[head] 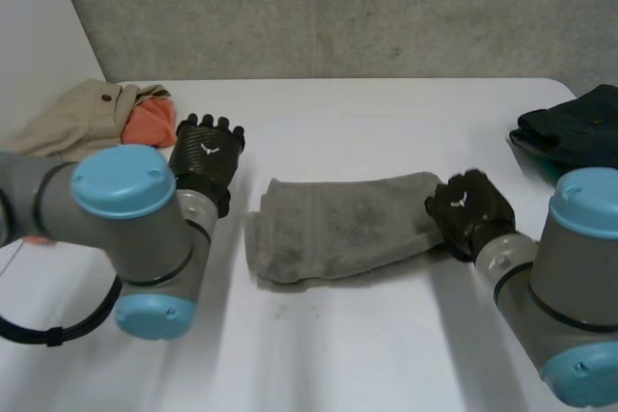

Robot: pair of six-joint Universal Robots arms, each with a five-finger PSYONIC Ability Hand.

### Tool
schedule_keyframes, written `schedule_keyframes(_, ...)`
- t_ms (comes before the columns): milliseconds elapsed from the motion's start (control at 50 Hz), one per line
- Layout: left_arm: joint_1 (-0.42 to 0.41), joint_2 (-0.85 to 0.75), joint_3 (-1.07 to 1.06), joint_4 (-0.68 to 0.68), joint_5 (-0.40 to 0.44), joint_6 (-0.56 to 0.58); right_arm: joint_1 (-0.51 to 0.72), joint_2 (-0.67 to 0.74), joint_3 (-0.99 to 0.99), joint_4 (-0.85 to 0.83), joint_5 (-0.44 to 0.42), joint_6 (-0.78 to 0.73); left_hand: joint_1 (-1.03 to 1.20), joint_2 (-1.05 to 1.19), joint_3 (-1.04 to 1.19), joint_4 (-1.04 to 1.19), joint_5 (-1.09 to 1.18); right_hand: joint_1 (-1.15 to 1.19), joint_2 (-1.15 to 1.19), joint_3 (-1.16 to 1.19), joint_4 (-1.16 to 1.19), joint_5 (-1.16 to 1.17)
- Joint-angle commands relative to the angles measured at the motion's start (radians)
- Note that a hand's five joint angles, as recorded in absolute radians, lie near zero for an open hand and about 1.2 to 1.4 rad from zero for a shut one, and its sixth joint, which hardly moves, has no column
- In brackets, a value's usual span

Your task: Fold the laundry.

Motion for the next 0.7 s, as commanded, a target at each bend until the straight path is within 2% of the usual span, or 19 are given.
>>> schedule_keyframes(20, 0.016, 0.147, -0.102, 0.001, 0.015, -0.027, 0.19, 0.006, -0.159, -0.08, -0.072, -0.113, -0.012, -0.019, -0.027, -0.017, -0.037, 0.438, 0.217, 0.211, 0.207, 0.239)
schedule_keyframes(60, 0.032, 0.166, -0.117, 0.001, 0.015, -0.033, 0.245, 0.041, -0.184, -0.118, -0.138, -0.115, -0.012, -0.019, -0.027, -0.017, -0.037, 0.438, 0.217, 0.211, 0.207, 0.239)
schedule_keyframes(80, 0.051, 0.181, -0.129, 0.003, 0.014, -0.044, 0.3, 0.094, -0.204, -0.152, -0.218, -0.122, -0.012, -0.019, -0.027, -0.017, -0.037, 0.438, 0.217, 0.211, 0.207, 0.239)
schedule_keyframes(140, 0.066, 0.2, -0.145, 0.001, 0.014, -0.064, 0.36, 0.188, -0.234, -0.17, -0.326, -0.151, -0.012, -0.019, -0.027, -0.017, -0.037, 0.438, 0.217, 0.211, 0.207, 0.239)
schedule_keyframes(200, 0.072, 0.207, -0.149, 0.003, 0.014, -0.097, 0.385, 0.25, -0.254, -0.175, -0.371, -0.171, -0.009, -0.016, -0.024, -0.014, -0.034, 0.438, 0.217, 0.211, 0.207, 0.239)
schedule_keyframes(240, 0.074, 0.207, -0.148, 0.003, 0.015, -0.122, 0.387, 0.274, -0.273, -0.17, -0.365, -0.17, -0.009, -0.016, -0.024, -0.014, -0.034, 0.346, 0.125, 0.119, 0.115, 0.147)
schedule_keyframes(260, 0.074, 0.207, -0.148, 0.003, 0.015, -0.13, 0.388, 0.274, -0.277, -0.17, -0.363, -0.164, -0.012, -0.019, -0.027, -0.017, -0.037, 0.15, -0.071, -0.077, -0.081, -0.049)
schedule_keyframes(280, 0.074, 0.207, -0.145, 0.003, 0.015, -0.137, 0.391, 0.273, -0.277, -0.172, -0.357, -0.153, -0.012, -0.019, -0.027, -0.017, -0.037, -0.082, -0.302, -0.309, -0.313, -0.28)
schedule_keyframes(300, 0.071, 0.207, -0.139, 0.003, 0.017, -0.15, 0.387, 0.271, -0.284, -0.175, -0.341, -0.11, -0.012, -0.019, -0.027, -0.017, -0.037, -0.578, -0.799, -0.805, -0.809, -0.777)
schedule_keyframes(320, 0.071, 0.207, -0.137, 0.003, 0.017, -0.156, 0.379, 0.27, -0.285, -0.173, -0.325, -0.077, -0.012, -0.019, -0.027, -0.017, -0.037, -0.784, -1.005, -1.011, -1.015, -0.983)
schedule_keyframes(340, 0.069, 0.207, -0.133, 0.004, 0.018, -0.162, 0.376, 0.268, -0.287, -0.173, -0.313, -0.037, -0.015, -0.022, -0.029, -0.02, -0.04, -0.784, -1.005, -1.011, -1.015, -0.983)
schedule_keyframes(360, 0.068, 0.207, -0.129, 0.006, 0.02, -0.166, 0.364, 0.245, -0.288, -0.173, -0.278, 0.075, -0.015, -0.022, -0.029, -0.02, -0.04, -0.784, -1.005, -1.011, -1.015, -0.983)
schedule_keyframes(420, 0.059, 0.207, -0.108, 0.012, 0.021, -0.183, 0.333, 0.166, -0.285, -0.169, -0.215, 0.287, -0.015, -0.022, -0.029, -0.02, -0.04, -0.784, -1.005, -1.011, -1.015, -0.983)
schedule_keyframes(440, 0.054, 0.207, -0.102, 0.012, 0.021, -0.188, 0.315, 0.105, -0.278, -0.158, -0.178, 0.441, -0.018, -0.025, -0.032, -0.023, -0.043, -0.784, -1.005, -1.011, -1.015, -0.983)
schedule_keyframes(520, 0.0, 0.206, -0.068, 0.012, 0.047, -0.225, 0.255, 0.015, -0.287, -0.047, -0.155, 0.74, -0.021, -0.028, -0.035, -0.026, -0.046, -0.784, -1.005, -1.011, -1.015, -0.983)
schedule_keyframes(600, -0.066, 0.188, -0.036, 0.0, 0.096, -0.266, 0.157, 0.027, -0.335, 0.119, -0.185, 0.849, -0.009, -0.016, -0.024, -0.014, -0.034, -0.784, -1.005, -1.011, -1.015, -0.983)
schedule_keyframes(700, -0.109, 0.091, 0.004, -0.032, 0.11, -0.291, 0.134, 0.133, -0.454, 0.276, -0.192, 0.849, 0.009, 0.002, -0.006, 0.004, -0.017, -0.784, -1.005, -1.011, -1.015, -0.983)
